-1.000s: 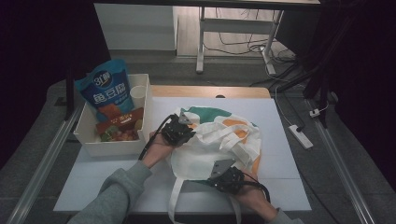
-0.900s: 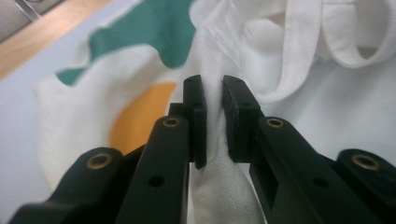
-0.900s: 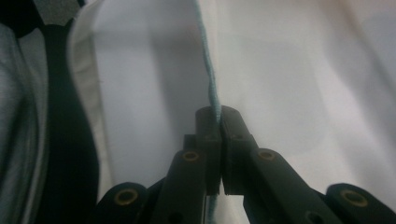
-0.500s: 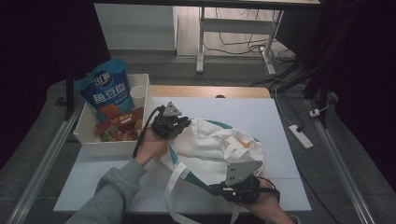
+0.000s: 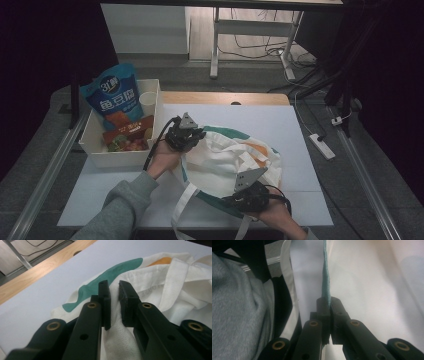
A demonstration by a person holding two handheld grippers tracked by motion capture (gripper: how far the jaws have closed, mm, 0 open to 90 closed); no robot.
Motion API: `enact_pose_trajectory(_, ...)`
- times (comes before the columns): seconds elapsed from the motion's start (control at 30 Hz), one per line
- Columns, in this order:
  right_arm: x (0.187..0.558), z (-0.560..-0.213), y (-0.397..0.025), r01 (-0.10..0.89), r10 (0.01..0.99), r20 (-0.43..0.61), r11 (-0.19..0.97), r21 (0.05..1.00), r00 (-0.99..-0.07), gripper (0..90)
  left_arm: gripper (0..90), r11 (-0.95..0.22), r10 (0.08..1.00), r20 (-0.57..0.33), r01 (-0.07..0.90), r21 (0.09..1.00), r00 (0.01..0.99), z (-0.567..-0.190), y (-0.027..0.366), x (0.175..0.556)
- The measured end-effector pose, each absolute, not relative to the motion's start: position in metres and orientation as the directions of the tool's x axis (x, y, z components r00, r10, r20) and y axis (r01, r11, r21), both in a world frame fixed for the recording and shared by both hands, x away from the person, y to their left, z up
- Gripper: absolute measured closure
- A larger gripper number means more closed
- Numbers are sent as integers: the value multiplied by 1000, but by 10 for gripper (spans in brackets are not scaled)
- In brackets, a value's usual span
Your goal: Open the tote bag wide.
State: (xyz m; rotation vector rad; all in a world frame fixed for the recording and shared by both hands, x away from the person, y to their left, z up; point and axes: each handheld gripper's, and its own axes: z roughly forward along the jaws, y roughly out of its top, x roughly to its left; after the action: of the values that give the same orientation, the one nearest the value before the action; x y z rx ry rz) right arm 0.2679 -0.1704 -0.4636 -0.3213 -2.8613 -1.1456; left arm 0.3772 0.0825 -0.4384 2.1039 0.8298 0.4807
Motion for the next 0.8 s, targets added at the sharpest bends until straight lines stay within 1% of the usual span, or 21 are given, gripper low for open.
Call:
enact_pose_trajectory(0.07,269,-467,-169,207,175,117,716,667,-978,850,802,-461,700,51,397,793,712,-441,82,378)
enact_pose_trajectory(0.1,269,-468,-169,210,176,119,717,665,-977,807,802,-461,701,49,399,793,712,-441,82,378)
enact_pose_trajectory(0.13,269,-468,-169,209,181,112,715,667,-977,731,802,-461,701,48,400,792,712,-441,82,378)
enact_pose_trajectory(0.17,270,-466,-170,206,177,113,703,681,-978,676,802,-460,701,48,399,793,712,-441,82,378)
enact_pose_trajectory(0.23,272,-456,-176,224,195,124,656,721,-973,607,802,-459,701,49,397,794,712,-441,83,378)
enact_pose_trajectory(0.27,275,-449,-179,228,215,114,639,735,-970,586,802,-458,700,47,397,795,713,-441,83,378)
enact_pose_trajectory(0.37,290,-433,-185,227,300,43,613,757,-953,548,801,-458,700,45,399,794,713,-441,82,378)
enact_pose_trajectory(0.47,314,-430,-181,240,351,0,640,730,-936,513,801,-462,699,50,396,794,713,-442,80,377)
enact_pose_trajectory(0.53,331,-439,-171,247,365,-17,663,707,-931,498,801,-460,699,49,397,794,713,-441,81,377)
enact_pose_trajectory(0.57,338,-445,-165,238,368,-45,686,687,-929,494,801,-459,699,48,396,795,713,-441,81,377)
enact_pose_trajectory(0.63,351,-460,-156,243,371,-77,737,630,-925,476,801,-456,698,42,398,796,715,-442,82,377)
enact_pose_trajectory(0.7,360,-472,-152,252,373,-92,769,587,-923,465,800,-459,695,42,398,795,718,-443,82,378)
enact_pose_trajectory(0.8,367,-485,-151,246,375,-147,809,534,-915,464,800,-457,688,30,401,794,725,-444,82,378)
